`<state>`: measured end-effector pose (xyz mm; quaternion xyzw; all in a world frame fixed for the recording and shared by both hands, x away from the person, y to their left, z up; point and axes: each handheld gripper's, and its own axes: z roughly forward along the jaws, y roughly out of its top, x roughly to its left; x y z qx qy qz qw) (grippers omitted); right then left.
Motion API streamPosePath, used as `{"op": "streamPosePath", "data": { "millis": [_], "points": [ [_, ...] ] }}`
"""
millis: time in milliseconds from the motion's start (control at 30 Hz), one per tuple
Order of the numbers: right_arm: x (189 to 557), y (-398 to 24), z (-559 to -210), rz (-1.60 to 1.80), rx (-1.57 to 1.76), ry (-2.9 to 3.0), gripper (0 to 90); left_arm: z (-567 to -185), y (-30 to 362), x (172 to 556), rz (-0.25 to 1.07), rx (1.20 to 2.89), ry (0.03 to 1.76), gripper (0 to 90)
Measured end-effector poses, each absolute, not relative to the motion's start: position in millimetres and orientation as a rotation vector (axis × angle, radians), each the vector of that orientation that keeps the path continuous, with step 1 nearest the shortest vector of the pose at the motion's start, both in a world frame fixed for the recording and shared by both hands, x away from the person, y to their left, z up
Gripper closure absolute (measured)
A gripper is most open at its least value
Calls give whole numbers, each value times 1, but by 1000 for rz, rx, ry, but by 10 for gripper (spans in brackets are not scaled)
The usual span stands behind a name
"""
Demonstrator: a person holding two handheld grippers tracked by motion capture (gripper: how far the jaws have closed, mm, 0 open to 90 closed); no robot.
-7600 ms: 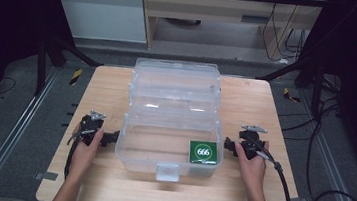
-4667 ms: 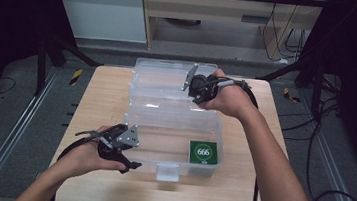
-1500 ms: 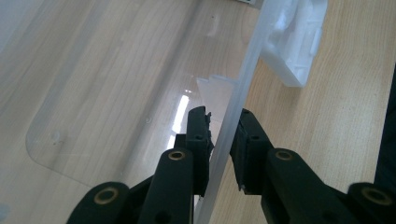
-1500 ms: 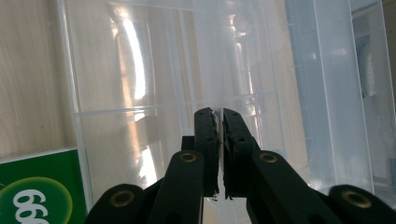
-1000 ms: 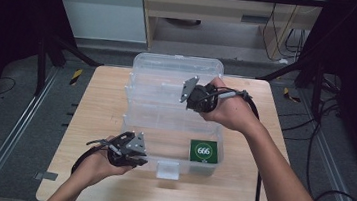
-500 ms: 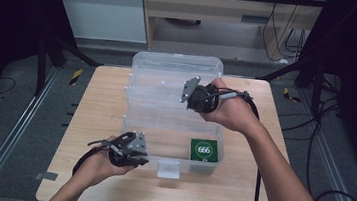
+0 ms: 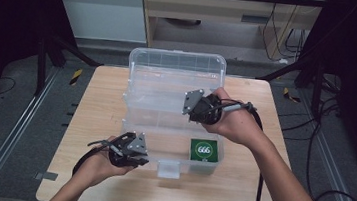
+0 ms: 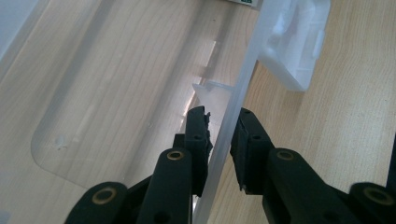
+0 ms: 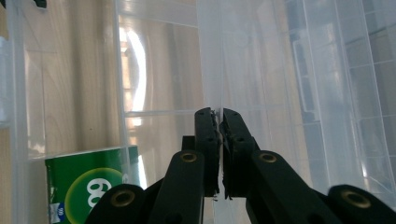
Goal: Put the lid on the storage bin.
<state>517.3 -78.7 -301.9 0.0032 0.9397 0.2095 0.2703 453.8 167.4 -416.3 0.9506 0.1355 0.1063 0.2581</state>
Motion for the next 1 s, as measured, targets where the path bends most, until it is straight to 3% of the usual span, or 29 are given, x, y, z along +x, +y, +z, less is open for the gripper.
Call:
{"op": "streamPosePath", "data": {
  "millis": [1000],
  "points": [
    [490,-86,-314,624,6,2507,848,-418,168,453,316,2570,366,748]
  ]
}}
